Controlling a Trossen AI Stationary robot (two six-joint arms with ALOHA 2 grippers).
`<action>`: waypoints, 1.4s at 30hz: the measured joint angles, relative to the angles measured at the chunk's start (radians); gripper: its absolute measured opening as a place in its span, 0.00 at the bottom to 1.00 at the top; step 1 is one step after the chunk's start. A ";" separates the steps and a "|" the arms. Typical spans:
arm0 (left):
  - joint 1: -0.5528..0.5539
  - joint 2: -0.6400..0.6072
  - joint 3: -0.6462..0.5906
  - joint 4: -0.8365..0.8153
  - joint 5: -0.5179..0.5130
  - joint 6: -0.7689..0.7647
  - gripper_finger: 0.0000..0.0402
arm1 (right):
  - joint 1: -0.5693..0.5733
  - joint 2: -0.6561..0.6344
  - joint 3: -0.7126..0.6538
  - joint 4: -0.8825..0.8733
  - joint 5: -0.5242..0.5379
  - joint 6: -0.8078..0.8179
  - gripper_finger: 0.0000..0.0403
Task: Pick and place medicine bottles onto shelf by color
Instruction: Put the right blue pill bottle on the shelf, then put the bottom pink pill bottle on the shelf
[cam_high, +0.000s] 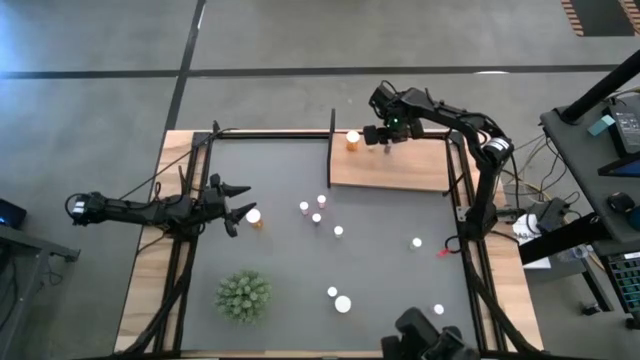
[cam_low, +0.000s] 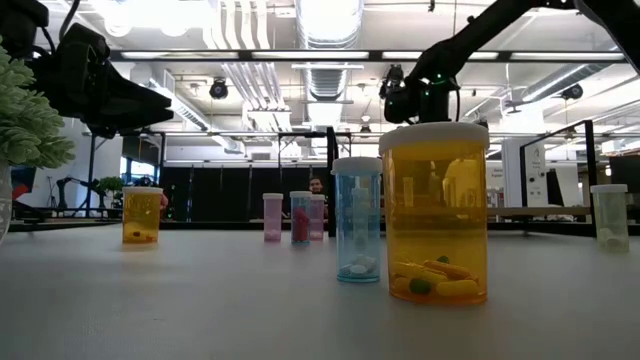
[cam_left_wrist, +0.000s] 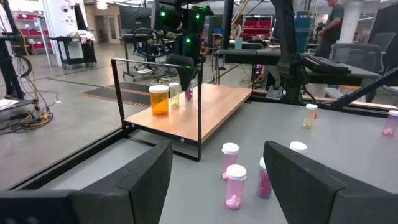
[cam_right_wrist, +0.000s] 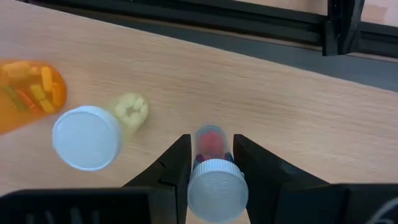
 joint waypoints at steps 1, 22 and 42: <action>0.000 0.000 0.000 0.000 0.000 0.000 0.59 | -0.003 0.000 0.000 0.001 0.000 0.000 0.25; 0.000 0.000 0.000 0.000 0.000 0.000 0.59 | -0.015 -0.002 -0.001 -0.011 0.001 0.016 0.37; 0.000 0.000 0.000 0.000 0.000 0.000 0.59 | 0.066 -0.225 -0.022 -0.198 0.000 0.080 0.72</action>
